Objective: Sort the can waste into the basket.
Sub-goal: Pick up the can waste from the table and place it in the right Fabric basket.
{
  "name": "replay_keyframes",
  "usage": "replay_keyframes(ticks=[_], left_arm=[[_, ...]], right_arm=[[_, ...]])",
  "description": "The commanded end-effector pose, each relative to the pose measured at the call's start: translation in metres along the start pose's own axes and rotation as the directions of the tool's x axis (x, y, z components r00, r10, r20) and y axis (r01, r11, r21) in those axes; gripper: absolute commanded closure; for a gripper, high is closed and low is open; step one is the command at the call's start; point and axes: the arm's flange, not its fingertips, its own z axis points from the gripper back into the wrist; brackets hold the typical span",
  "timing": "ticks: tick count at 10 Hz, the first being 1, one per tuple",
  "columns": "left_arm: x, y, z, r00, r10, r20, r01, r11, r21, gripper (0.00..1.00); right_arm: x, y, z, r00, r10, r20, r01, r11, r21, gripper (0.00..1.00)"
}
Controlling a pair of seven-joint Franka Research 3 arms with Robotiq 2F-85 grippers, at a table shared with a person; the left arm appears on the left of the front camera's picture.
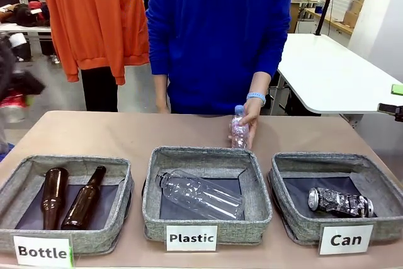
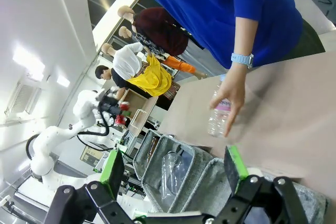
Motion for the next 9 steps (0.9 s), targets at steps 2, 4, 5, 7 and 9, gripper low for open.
replay_keyframes(ticks=[2, 4, 5, 7, 9], left_arm=[[-0.109, 0.008, 0.024, 0.941, -0.336, -0.046, 0.329, 0.937, -0.114, 1.0], [-0.086, -0.001, 0.028, 0.968, -0.24, -0.075, 0.231, 0.966, -0.115, 1.0], [-0.086, -0.001, 0.028, 0.968, -0.24, -0.075, 0.231, 0.966, -0.115, 1.0], [-0.086, -0.001, 0.028, 0.968, -0.24, -0.075, 0.231, 0.966, -0.115, 1.0], [-0.099, -0.041, 0.006, 0.905, -0.421, -0.06, 0.416, 0.906, -0.084, 1.0]], right_arm=[[0.001, 0.001, 0.003, 1.0, 0.022, -0.014, -0.022, 1.0, 0.004, 0.0], [0.001, 0.001, 0.003, 1.0, 0.022, -0.014, -0.022, 1.0, 0.004, 0.0], [0.001, 0.001, 0.003, 1.0, 0.022, -0.014, -0.022, 1.0, 0.004, 0.0], [0.001, 0.001, 0.003, 1.0, 0.022, -0.014, -0.022, 1.0, 0.004, 0.0], [0.001, 0.001, 0.003, 1.0, 0.022, -0.014, -0.022, 1.0, 0.004, 0.0]])
